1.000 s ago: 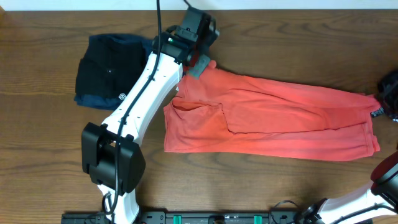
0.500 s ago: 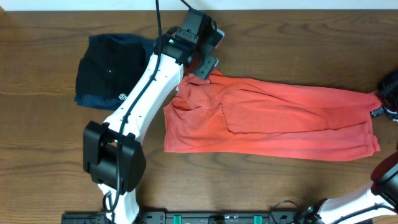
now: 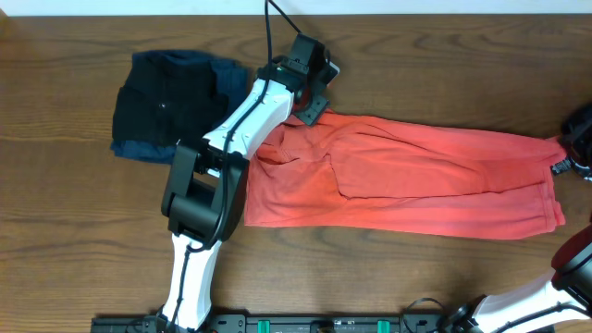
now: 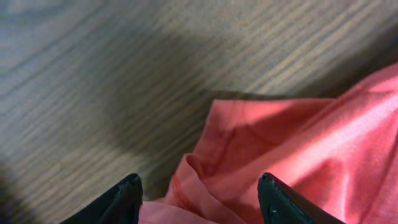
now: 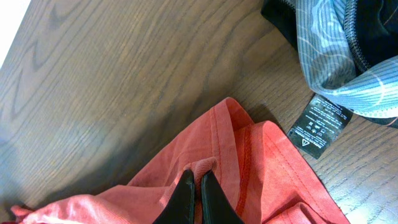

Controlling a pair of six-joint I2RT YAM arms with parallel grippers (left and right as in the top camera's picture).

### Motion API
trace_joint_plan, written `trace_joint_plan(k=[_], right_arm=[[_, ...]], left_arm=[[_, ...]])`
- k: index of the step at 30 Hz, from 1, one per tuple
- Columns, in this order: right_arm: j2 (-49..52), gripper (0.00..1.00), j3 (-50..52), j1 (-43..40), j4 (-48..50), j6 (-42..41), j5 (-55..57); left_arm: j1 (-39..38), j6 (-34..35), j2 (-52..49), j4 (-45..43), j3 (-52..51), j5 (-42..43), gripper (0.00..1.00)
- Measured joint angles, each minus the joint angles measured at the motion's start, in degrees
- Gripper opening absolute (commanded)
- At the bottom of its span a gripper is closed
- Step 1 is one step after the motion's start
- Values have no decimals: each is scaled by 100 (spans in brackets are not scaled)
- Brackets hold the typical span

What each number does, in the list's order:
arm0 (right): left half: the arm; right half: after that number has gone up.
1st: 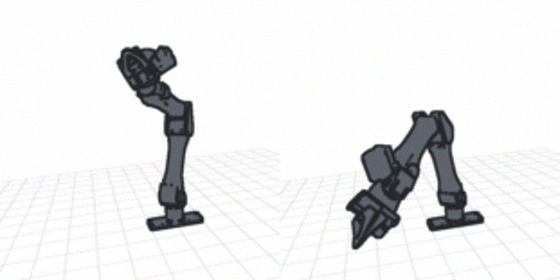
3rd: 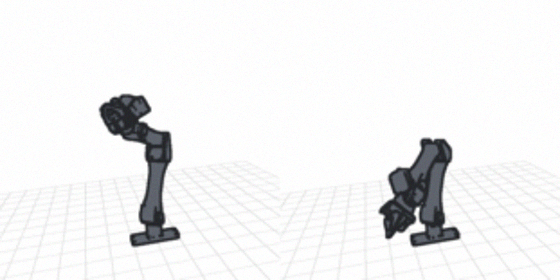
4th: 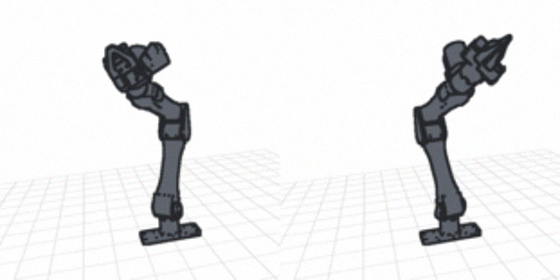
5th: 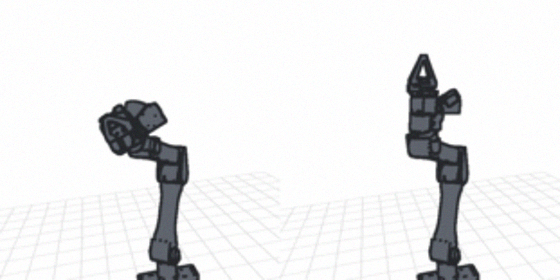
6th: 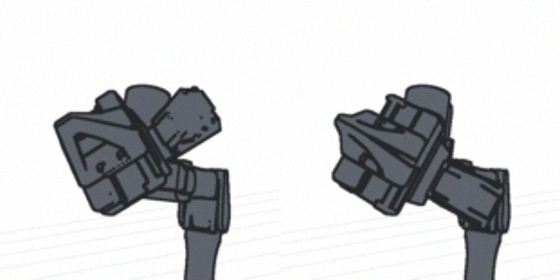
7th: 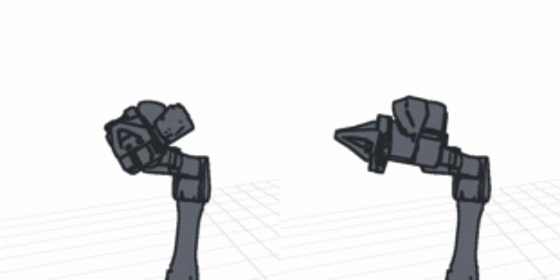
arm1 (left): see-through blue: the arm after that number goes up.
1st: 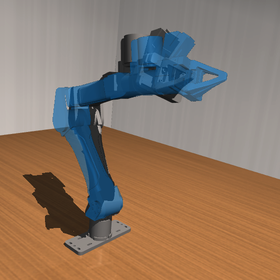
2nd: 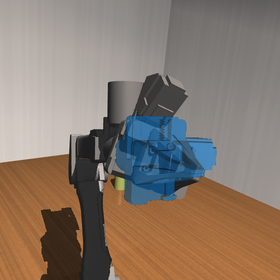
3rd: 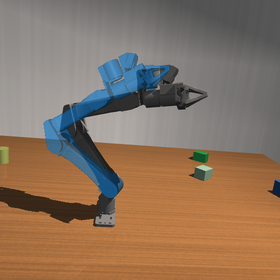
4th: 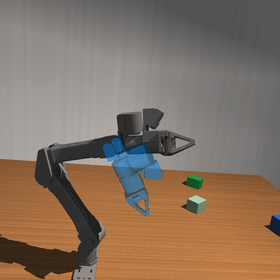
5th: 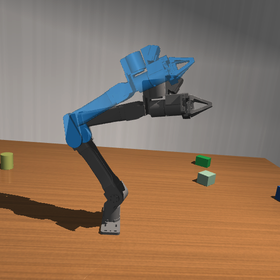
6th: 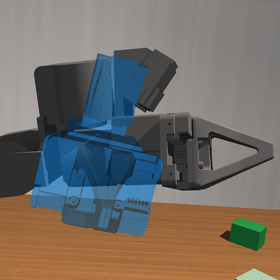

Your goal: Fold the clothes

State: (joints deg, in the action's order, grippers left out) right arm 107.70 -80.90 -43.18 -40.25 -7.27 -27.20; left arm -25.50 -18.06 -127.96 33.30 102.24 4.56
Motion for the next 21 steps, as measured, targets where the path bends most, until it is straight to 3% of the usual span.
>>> trace_joint_plan(k=[5,9,12,14,15,17,18,19,21], right_arm=[[0,1,0,0,-2,-2,-2],[0,1,0,0,-2,-11,-2],[0,1,0,0,-2,-15,-2],[0,1,0,0,-4,-15,-2],[0,1,0,0,-4,-15,-2],[0,1,0,0,-4,-17,-2],[0,1,0,0,-11,-17,-2],[0,1,0,0,-20,-17,-2],[0,1,0,0,-22,-28,-2]], left_arm=[[26,4,-33,-35,0,-52,41],[33,-22,-131,-35,0,-50,41],[33,-44,-173,-26,0,-50,50],[33,-33,-179,-11,0,-50,50],[33,-24,-181,-9,0,-48,46],[33,9,-181,-13,0,-50,28],[33,-50,-186,-20,0,-50,12],[33,-24,-192,-24,0,-48,6],[33,-24,-221,-31,0,-48,6]])
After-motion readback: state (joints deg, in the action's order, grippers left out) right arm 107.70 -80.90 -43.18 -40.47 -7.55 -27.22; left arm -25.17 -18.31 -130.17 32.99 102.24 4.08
